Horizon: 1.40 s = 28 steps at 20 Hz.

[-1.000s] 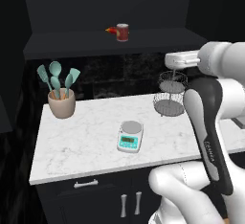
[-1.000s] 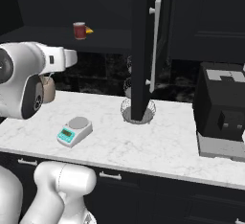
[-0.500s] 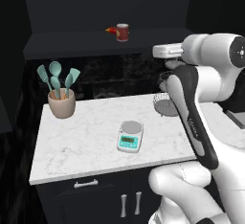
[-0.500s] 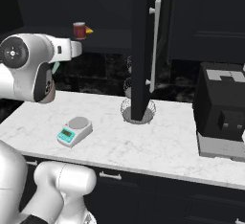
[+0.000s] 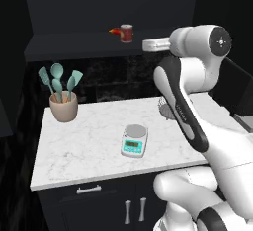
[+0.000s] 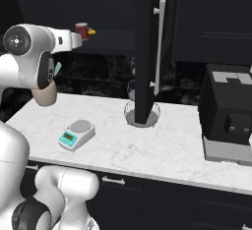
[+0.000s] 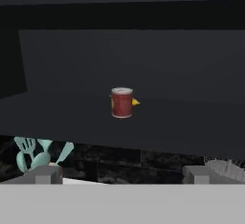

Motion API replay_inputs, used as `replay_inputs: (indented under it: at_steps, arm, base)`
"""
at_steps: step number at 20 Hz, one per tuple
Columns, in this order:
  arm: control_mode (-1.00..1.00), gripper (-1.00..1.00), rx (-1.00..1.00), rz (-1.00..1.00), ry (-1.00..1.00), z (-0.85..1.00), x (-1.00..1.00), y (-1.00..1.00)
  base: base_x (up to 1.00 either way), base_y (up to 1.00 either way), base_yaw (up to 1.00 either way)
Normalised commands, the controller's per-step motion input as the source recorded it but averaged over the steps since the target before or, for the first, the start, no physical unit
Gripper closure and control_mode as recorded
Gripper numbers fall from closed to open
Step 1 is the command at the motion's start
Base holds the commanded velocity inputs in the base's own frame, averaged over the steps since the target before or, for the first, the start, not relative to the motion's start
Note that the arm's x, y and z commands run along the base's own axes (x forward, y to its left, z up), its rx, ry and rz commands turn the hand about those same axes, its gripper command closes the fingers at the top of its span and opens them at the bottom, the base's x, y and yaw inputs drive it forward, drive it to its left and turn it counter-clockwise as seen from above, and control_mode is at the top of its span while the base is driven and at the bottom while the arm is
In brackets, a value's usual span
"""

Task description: Pick the canned food and place it on the digital scale for weighing, and close the cabinet.

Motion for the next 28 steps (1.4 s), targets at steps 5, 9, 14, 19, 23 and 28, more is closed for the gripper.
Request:
replay_inputs:
  at_steps: [5, 9, 14, 19, 23, 28]
  arm:
    - [-1.00, -1.00, -0.02, 0.00, 0.12, 0.05, 0.54, 0.08]
    - [-1.00, -1.00, 0.00, 0.00, 0.00, -0.02, 0.49, 0.00]
    - [-1.00, -1.00, 0.00, 0.00, 0.00, -0.04, 0.37, 0.09]
    - [-1.00, -1.00, 0.02, 0.00, 0.00, -0.16, 0.44, 0.16]
    - [-1.00, -1.00, 0.03, 0.00, 0.05, -0.10, 0.52, 0.11]
    - [-1.00, -1.00, 0.00, 0.00, 0.06, 0.00, 0.50, 0.03]
  base:
    - [0.00, 0.00, 0.00]
    - [0.00, 0.00, 0.00]
    - [0.00, 0.00, 0.00]
    - [0.00, 0.00, 0.00]
    - [0.00, 0.00, 0.00]
    - [0.00, 0.00, 0.00]
